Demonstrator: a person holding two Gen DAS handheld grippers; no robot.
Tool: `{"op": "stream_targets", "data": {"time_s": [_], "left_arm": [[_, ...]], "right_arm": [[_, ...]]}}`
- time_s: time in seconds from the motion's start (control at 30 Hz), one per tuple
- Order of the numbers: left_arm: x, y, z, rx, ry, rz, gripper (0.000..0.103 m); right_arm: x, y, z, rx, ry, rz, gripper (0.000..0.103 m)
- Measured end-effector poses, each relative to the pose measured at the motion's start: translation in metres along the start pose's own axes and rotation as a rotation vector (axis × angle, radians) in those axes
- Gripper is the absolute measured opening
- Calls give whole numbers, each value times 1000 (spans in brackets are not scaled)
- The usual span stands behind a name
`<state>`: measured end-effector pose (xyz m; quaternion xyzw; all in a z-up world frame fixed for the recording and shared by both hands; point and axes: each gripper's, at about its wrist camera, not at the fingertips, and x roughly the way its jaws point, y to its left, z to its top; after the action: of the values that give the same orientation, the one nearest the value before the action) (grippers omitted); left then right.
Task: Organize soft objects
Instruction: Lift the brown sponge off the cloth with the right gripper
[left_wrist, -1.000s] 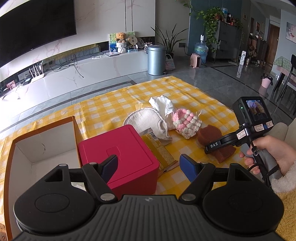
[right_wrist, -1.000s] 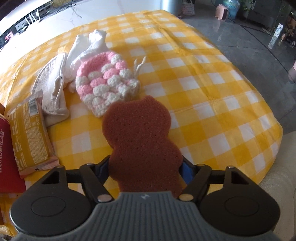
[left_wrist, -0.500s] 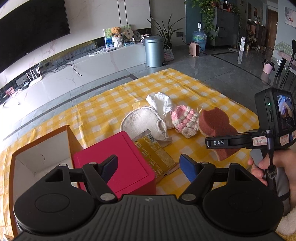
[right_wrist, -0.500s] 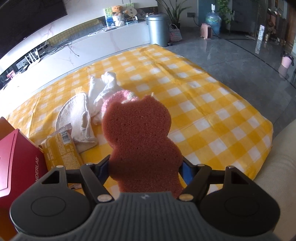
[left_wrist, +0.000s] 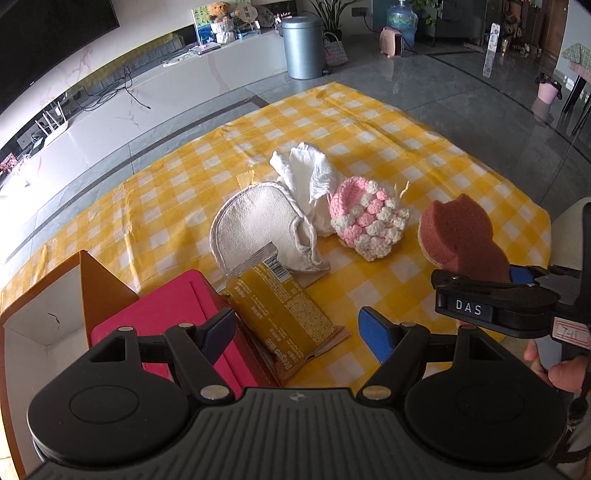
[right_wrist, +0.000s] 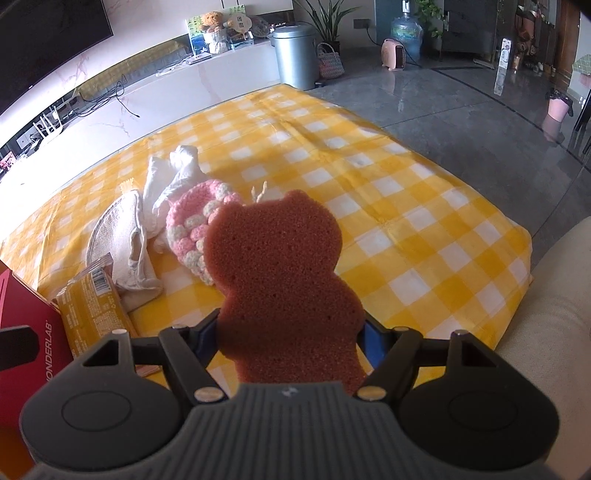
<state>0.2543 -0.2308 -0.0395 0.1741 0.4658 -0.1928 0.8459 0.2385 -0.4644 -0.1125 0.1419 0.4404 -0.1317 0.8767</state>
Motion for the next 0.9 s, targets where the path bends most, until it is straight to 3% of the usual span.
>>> {"op": "stream_targets", "data": {"time_s": [0.2, 0.5, 0.73, 0.8, 0.9], "left_arm": [[30, 0, 23, -18, 87, -51, 89], [78, 1, 47, -42, 224, 40, 89], [103, 3, 58, -198, 316, 127, 86], [107, 0, 59, -245, 362, 121, 84], [109, -4, 57, -306, 393, 187, 84]], "right_arm": [[1, 3, 1, -26, -1, -1, 73], [2, 2, 2, -35, -2, -1, 73], [3, 1, 2, -39, -4, -1, 73], [4, 0, 2, -42, -1, -4, 73], [5, -3, 2, -32, 8, -4, 73]]}}
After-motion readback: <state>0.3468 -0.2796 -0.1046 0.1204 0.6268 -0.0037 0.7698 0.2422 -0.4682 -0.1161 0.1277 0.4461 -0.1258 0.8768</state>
